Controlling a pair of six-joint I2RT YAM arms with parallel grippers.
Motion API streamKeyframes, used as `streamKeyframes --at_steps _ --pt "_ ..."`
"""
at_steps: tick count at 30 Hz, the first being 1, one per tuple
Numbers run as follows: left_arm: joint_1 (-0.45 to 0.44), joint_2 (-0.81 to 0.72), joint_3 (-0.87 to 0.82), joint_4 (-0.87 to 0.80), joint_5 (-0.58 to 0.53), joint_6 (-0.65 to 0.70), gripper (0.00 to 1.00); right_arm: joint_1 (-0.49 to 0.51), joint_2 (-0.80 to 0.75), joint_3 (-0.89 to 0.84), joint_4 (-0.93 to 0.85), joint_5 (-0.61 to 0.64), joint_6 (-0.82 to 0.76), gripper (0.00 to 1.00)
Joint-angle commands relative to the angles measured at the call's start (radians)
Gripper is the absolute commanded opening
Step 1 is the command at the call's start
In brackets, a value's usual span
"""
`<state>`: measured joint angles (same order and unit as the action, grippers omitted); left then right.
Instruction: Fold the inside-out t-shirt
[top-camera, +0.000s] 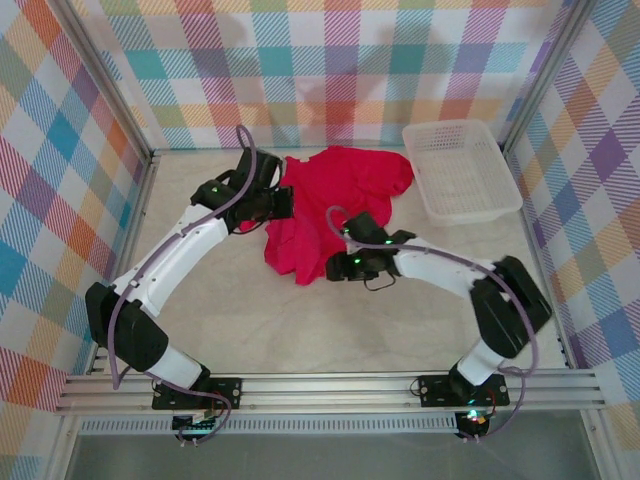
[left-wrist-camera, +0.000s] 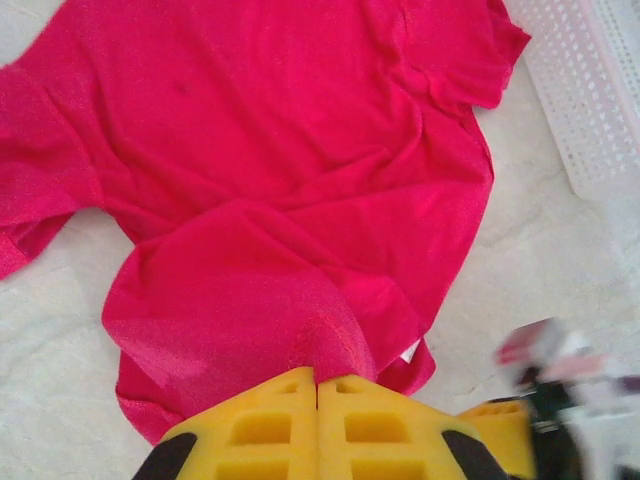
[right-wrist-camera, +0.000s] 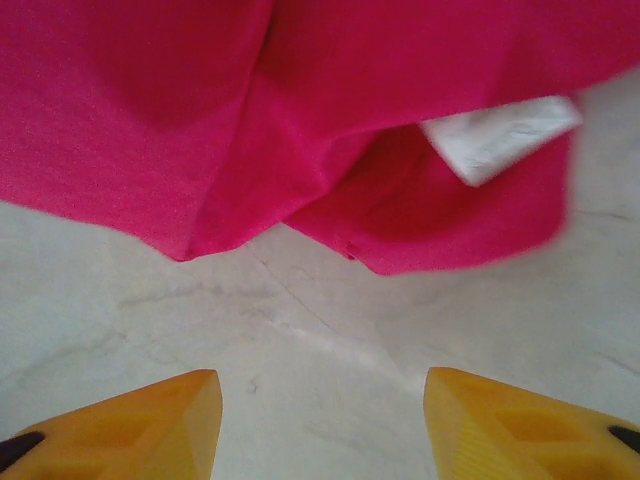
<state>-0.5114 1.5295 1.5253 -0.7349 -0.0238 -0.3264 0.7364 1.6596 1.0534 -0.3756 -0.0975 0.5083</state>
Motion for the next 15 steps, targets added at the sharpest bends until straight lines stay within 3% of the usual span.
streamKeyframes --at_steps 1,9,12,15 --pt "0.039 0.005 0.042 -0.044 -0.047 -0.021 0.00 0.046 0.073 0.062 0.089 0.062 -0.035 0.59" --pt "0.085 0.005 0.024 -0.052 -0.024 -0.029 0.00 0.179 0.141 0.104 0.233 0.127 0.024 0.80" --pt "0.092 0.004 0.017 -0.050 -0.015 -0.029 0.00 0.200 0.201 0.132 0.277 0.147 0.053 0.81" --pt "0.102 0.002 0.013 -0.055 -0.008 -0.028 0.00 0.216 0.269 0.191 0.234 0.246 0.100 0.77"
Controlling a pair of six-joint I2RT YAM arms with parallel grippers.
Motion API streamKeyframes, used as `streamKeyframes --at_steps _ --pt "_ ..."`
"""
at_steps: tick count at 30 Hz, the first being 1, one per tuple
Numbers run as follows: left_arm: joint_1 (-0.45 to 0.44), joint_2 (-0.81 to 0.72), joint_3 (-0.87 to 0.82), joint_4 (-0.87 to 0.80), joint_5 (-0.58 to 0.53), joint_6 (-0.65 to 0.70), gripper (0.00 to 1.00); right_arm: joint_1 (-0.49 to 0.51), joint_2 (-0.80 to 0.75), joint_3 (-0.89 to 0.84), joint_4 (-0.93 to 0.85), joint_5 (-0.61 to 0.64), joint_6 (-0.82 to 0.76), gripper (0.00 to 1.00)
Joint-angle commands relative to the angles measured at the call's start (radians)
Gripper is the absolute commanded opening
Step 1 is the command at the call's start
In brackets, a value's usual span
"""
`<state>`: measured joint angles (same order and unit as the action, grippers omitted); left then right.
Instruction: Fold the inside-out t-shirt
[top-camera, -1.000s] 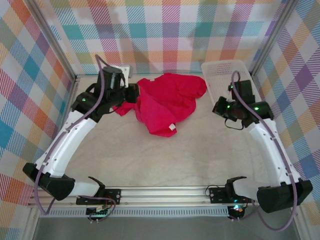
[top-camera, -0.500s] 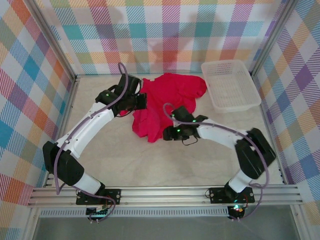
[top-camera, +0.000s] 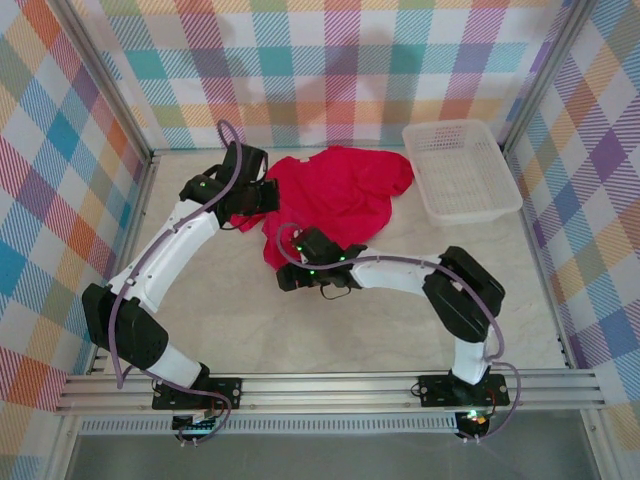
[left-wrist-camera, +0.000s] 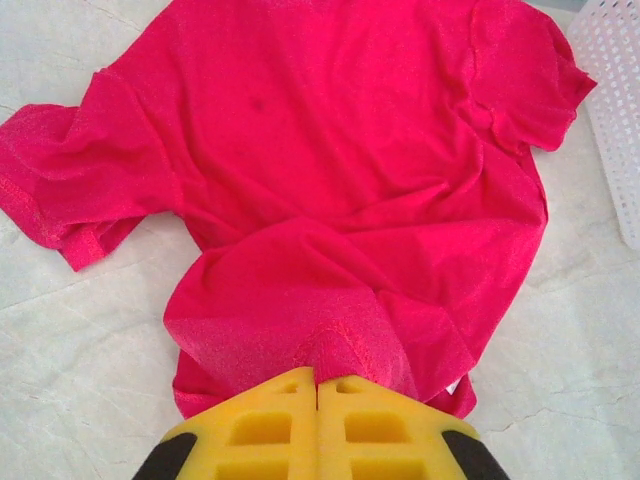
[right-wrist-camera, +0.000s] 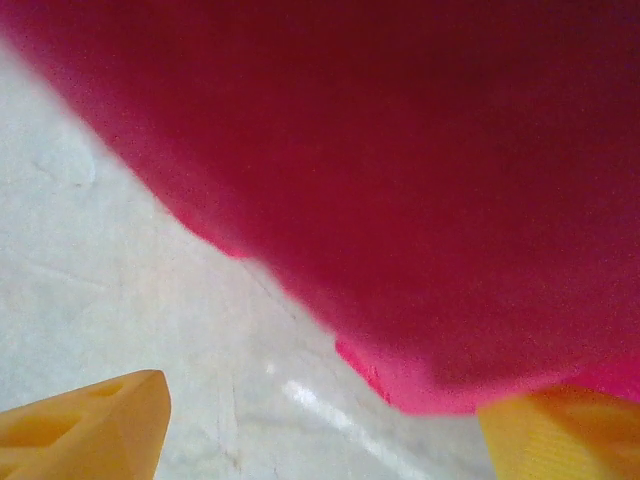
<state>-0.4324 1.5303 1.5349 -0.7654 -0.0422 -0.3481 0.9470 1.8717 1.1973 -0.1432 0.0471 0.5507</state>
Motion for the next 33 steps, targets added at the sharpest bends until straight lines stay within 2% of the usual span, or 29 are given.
streamKeyframes --at_steps 1,2,3,6,7,8,14,16,19,22,27,30,33 --pt "0.028 -0.002 0.002 -0.025 0.015 -0.007 0.00 0.007 0.075 0.065 -0.018 0.148 0.073 0.73" --pt "0.035 -0.005 0.001 -0.026 0.018 -0.006 0.00 0.007 0.081 0.066 -0.020 0.182 0.085 0.68" --pt "0.040 -0.008 -0.002 -0.027 0.023 -0.006 0.00 0.007 0.080 0.057 -0.015 0.217 0.101 0.57" --pt "0.053 -0.019 -0.006 -0.029 0.030 -0.006 0.00 0.006 0.036 0.037 -0.035 0.278 0.108 0.13" --pt "0.057 -0.024 -0.008 -0.029 0.031 -0.003 0.00 0.007 0.009 0.038 -0.065 0.294 0.102 0.05" --pt "0.059 -0.027 -0.010 -0.029 0.029 0.001 0.00 0.007 -0.017 0.038 -0.091 0.306 0.090 0.00" --pt "0.064 -0.047 0.008 -0.028 0.072 -0.001 0.00 -0.028 -0.266 0.014 -0.284 0.412 -0.043 0.00" --pt "0.056 -0.071 0.023 -0.025 0.138 -0.018 0.00 -0.106 -0.401 -0.004 -0.337 0.427 -0.103 0.00" --pt "0.016 -0.095 0.058 -0.044 0.205 -0.034 0.00 -0.289 -0.592 -0.004 -0.398 0.316 -0.158 0.00" --pt "-0.064 -0.113 0.075 -0.050 0.191 -0.049 0.00 -0.427 -0.707 -0.009 -0.406 0.221 -0.226 0.00" --pt "-0.157 -0.088 0.008 0.033 0.200 -0.105 0.00 -0.566 -0.652 -0.075 -0.392 0.092 -0.218 0.00" --pt "-0.182 -0.033 -0.031 0.090 0.210 -0.132 0.00 -0.630 -0.530 -0.107 -0.346 0.040 -0.188 0.00" --pt "-0.184 0.018 -0.047 0.121 0.196 -0.150 0.00 -0.673 -0.376 -0.026 -0.408 0.052 -0.144 0.00"
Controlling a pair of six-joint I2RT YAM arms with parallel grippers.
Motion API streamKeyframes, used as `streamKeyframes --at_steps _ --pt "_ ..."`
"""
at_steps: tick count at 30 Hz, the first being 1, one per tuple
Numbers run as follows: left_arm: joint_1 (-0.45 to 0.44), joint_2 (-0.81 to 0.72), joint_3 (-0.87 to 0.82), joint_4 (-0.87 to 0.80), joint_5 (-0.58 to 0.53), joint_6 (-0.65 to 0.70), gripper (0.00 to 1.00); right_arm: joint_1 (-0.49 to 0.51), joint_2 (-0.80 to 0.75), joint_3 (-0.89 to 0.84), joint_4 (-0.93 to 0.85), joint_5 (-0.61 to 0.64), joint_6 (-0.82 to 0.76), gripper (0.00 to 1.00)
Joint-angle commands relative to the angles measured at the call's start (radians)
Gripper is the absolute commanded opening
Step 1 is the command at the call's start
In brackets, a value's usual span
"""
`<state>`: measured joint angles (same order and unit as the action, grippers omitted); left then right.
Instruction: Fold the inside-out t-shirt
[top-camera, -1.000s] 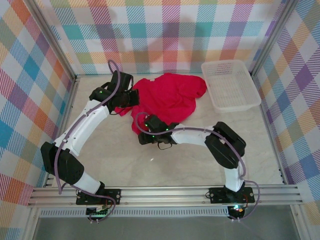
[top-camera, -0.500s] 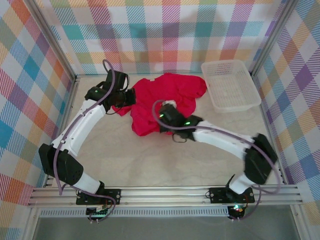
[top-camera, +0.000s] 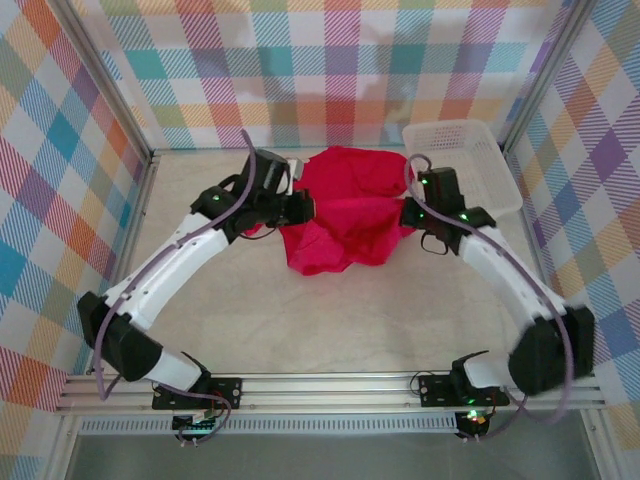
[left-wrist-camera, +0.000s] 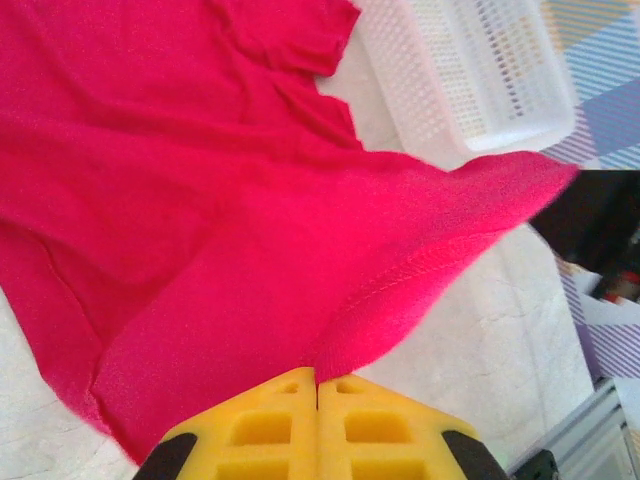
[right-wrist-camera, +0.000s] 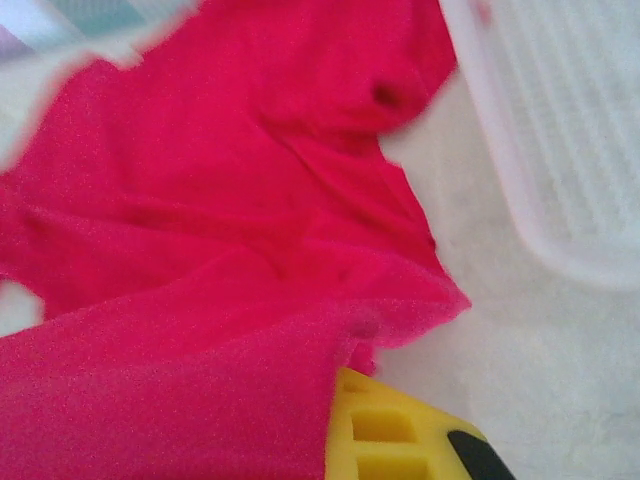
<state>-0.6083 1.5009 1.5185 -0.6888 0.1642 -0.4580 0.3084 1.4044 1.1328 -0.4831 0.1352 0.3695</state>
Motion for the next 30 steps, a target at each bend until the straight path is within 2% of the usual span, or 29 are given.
streamKeyframes --at_steps 1,2,4,5,9,12,14,17,21,25,28,30 --pt "-0.008 0.063 -0.030 0.054 -0.011 -0.049 0.00 -0.040 0.138 0.084 -0.114 -0.021 0.058 0.00" --pt "-0.008 0.077 -0.027 0.063 -0.002 -0.059 0.00 -0.040 0.174 0.123 -0.152 -0.019 0.073 0.00" --pt "-0.009 0.103 -0.019 0.084 0.018 -0.092 0.00 -0.041 0.224 0.189 -0.218 -0.058 0.099 0.11" --pt "-0.013 0.111 -0.016 0.091 0.024 -0.103 0.00 -0.039 0.228 0.194 -0.222 -0.090 0.110 0.13" --pt "-0.017 0.140 0.009 0.089 0.022 -0.135 0.00 -0.010 0.157 0.107 -0.180 -0.198 0.176 0.31" --pt "-0.018 0.152 0.033 0.067 0.017 -0.143 0.00 0.042 0.069 -0.023 -0.115 -0.254 0.239 0.38" --pt "-0.019 0.154 0.043 0.059 0.015 -0.143 0.00 0.082 0.013 -0.130 -0.007 -0.304 0.274 0.36" --pt "-0.024 0.158 0.060 0.050 0.012 -0.145 0.00 0.131 0.002 -0.259 0.183 -0.358 0.316 0.20" --pt "-0.035 0.162 0.080 0.030 0.003 -0.147 0.00 0.183 0.153 -0.239 0.363 -0.371 0.359 0.14" --pt "-0.053 0.158 0.106 0.014 -0.007 -0.159 0.00 0.199 0.372 -0.069 0.465 -0.369 0.398 0.18" --pt "-0.072 0.152 0.151 -0.013 -0.011 -0.169 0.00 0.222 0.493 0.080 0.468 -0.345 0.417 0.30" --pt "-0.092 0.139 0.186 -0.022 -0.018 -0.176 0.00 0.238 0.548 0.164 0.435 -0.306 0.425 0.48"
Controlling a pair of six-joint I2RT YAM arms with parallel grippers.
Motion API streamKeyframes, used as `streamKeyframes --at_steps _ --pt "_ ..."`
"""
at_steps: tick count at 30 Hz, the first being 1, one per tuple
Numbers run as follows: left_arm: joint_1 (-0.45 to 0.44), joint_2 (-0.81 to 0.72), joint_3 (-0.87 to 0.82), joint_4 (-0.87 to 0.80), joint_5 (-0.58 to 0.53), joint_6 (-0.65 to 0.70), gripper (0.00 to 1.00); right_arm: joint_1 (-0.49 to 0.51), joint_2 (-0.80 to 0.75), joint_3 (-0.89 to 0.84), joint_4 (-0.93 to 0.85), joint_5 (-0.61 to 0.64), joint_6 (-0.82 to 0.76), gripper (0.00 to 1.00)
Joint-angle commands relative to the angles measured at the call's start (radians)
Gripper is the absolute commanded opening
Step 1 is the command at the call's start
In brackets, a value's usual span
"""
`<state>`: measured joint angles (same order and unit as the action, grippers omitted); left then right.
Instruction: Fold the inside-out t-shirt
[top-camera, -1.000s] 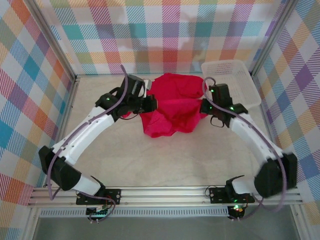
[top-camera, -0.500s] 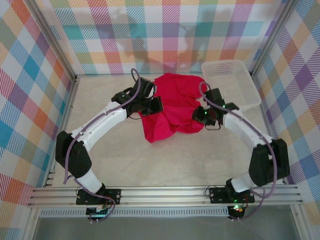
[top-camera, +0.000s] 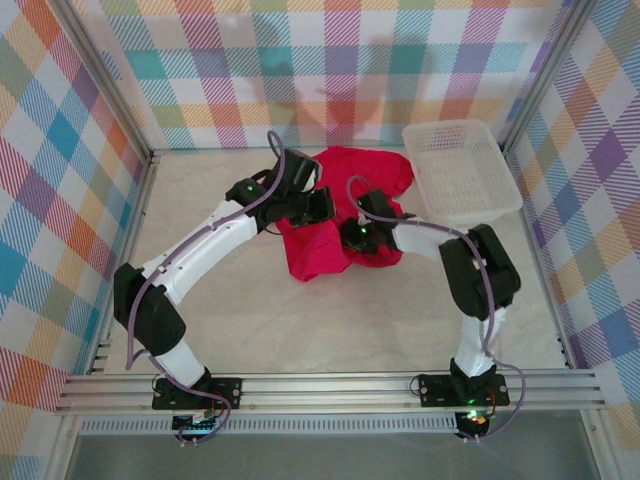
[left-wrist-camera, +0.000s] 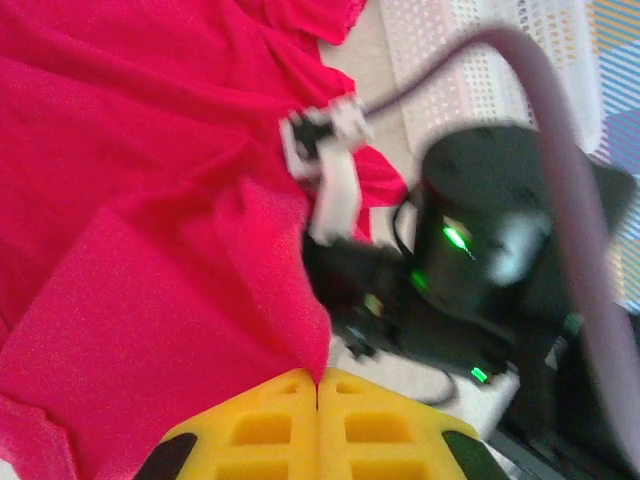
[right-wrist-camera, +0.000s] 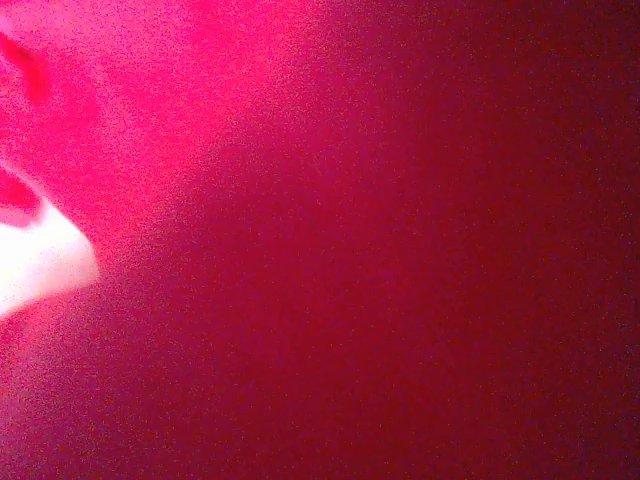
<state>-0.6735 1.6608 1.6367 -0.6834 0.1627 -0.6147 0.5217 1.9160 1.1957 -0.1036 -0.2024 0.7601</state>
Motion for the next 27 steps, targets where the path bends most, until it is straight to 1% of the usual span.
streamKeyframes --at_steps 1,4,5,7,9,10,12,14,15,16,17,19,20,22,24,27 --pt "-0.038 -0.029 0.090 -0.034 -0.018 -0.021 0.00 0.032 0.057 0.127 0.053 0.052 0.043 0.57" --pt "-0.059 -0.046 0.166 -0.070 -0.019 -0.016 0.00 0.044 0.103 0.156 0.103 0.090 0.068 0.75" --pt "-0.062 -0.052 0.182 -0.071 -0.016 -0.017 0.00 0.048 0.124 0.173 0.104 0.096 0.079 0.78" --pt "-0.067 -0.072 0.205 -0.064 -0.007 -0.021 0.00 0.062 0.183 0.208 0.123 0.090 0.117 0.81" --pt "-0.070 -0.090 0.220 -0.059 -0.001 -0.025 0.00 0.079 0.227 0.205 0.207 0.084 0.163 0.86" --pt "-0.072 -0.101 0.224 -0.056 -0.001 -0.028 0.00 0.095 0.250 0.196 0.258 0.091 0.193 0.91" --pt "-0.072 -0.120 0.227 -0.054 -0.005 -0.028 0.00 0.121 0.299 0.222 0.281 0.121 0.234 0.92" --pt "-0.072 -0.136 0.226 -0.061 -0.016 -0.027 0.00 0.142 0.365 0.301 0.210 0.160 0.273 0.92" --pt "-0.072 -0.143 0.223 -0.068 -0.025 -0.024 0.00 0.147 0.398 0.350 0.148 0.173 0.305 0.91" --pt "-0.072 -0.149 0.219 -0.075 -0.032 -0.018 0.00 0.146 0.428 0.390 0.100 0.176 0.333 0.86" --pt "-0.072 -0.154 0.214 -0.082 -0.040 -0.014 0.00 0.147 0.444 0.411 0.070 0.183 0.358 0.79" --pt "-0.069 -0.167 0.201 -0.097 -0.058 -0.005 0.00 0.147 0.447 0.425 0.034 0.200 0.373 0.55" --pt "-0.067 -0.174 0.192 -0.100 -0.066 -0.002 0.00 0.145 0.437 0.429 0.026 0.201 0.359 0.45" --pt "-0.048 -0.196 0.158 -0.096 -0.080 0.001 0.00 0.134 0.402 0.436 0.007 0.179 0.313 0.27" --pt "-0.014 -0.214 0.115 -0.080 -0.074 -0.002 0.00 0.119 0.351 0.428 -0.016 0.146 0.261 0.18" --pt "0.065 -0.223 0.058 -0.065 -0.057 0.002 0.00 0.093 0.250 0.408 -0.084 0.075 0.164 0.05"
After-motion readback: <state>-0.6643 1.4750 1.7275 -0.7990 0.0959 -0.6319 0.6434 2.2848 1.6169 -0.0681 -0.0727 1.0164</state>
